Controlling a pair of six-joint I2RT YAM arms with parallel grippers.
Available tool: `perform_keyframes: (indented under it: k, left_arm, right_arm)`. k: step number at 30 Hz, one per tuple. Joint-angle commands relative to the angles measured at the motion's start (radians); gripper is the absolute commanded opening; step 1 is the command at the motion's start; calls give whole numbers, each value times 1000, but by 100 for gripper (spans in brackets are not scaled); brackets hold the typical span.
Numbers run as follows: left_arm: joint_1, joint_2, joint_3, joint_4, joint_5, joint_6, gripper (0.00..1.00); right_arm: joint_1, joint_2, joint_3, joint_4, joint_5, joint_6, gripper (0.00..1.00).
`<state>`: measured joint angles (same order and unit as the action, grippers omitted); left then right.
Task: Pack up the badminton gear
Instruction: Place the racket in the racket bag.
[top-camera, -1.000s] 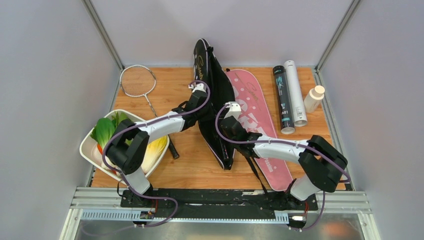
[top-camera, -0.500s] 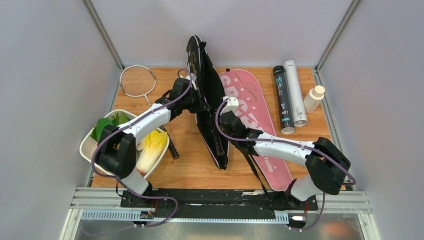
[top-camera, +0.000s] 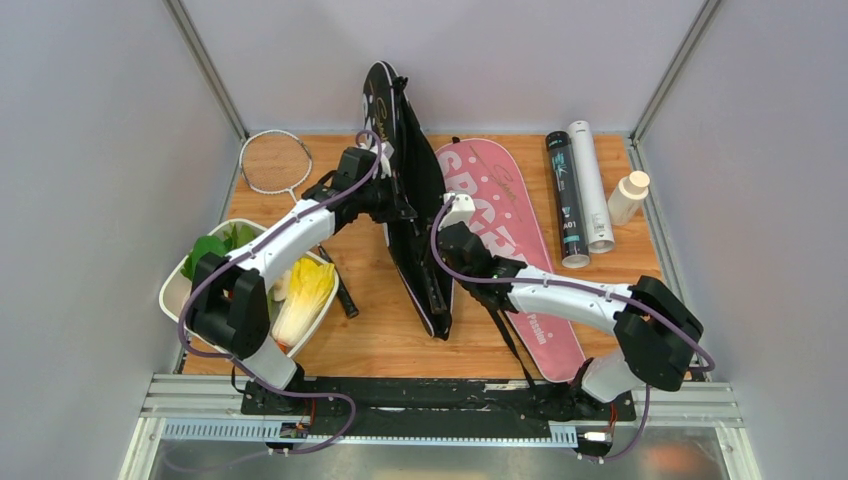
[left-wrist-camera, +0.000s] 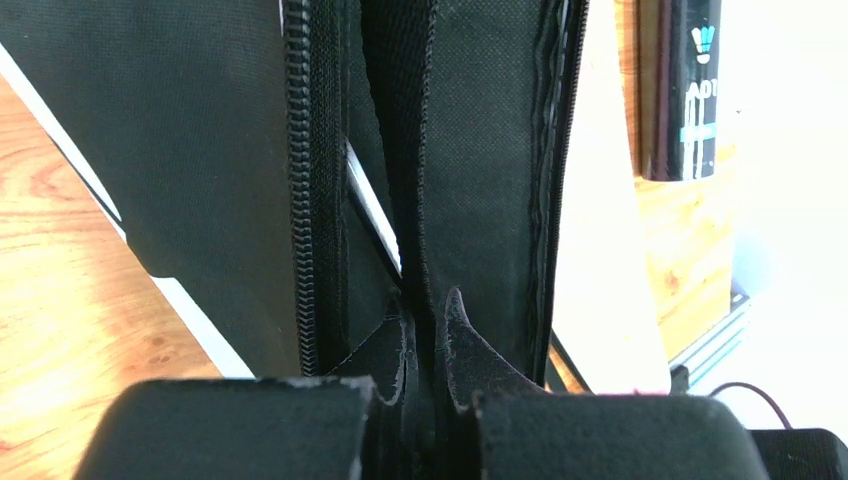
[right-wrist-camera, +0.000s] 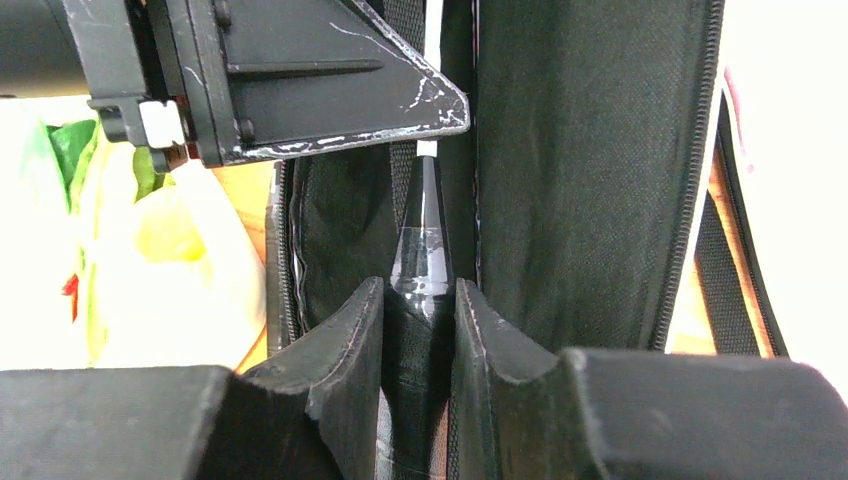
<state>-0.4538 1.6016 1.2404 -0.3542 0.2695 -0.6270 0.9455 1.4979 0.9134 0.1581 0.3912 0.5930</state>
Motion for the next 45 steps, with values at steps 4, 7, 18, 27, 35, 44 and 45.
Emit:
perform_keyframes:
  k: [4, 7, 18, 27, 35, 44, 45]
  left_arm:
    - [107, -68, 12, -192, 146, 204, 0]
    - [130, -68, -55, -23, 339, 137, 6]
    - [132, -53, -102, 91, 388, 80, 0]
    - [133, -73, -64, 19, 355, 149, 11]
    - [132, -46, -92, 62, 380, 125, 27]
    - [132, -65, -82, 9, 330, 179, 19]
    - [132, -67, -86, 14, 328, 178, 10]
  right_arm:
    - [-59, -84, -62, 84, 160, -63, 0]
    - [-58, -71, -100, 121, 98, -60, 0]
    - [-60, -67, -128, 139, 81, -40, 0]
    - [-65, -61, -133, 148, 57, -17, 0]
    - [-65, -69, -127, 138, 62, -30, 0]
    - [-65, -53, -129, 140, 57, -22, 0]
    - [-65, -53, -128, 142, 56, -23, 0]
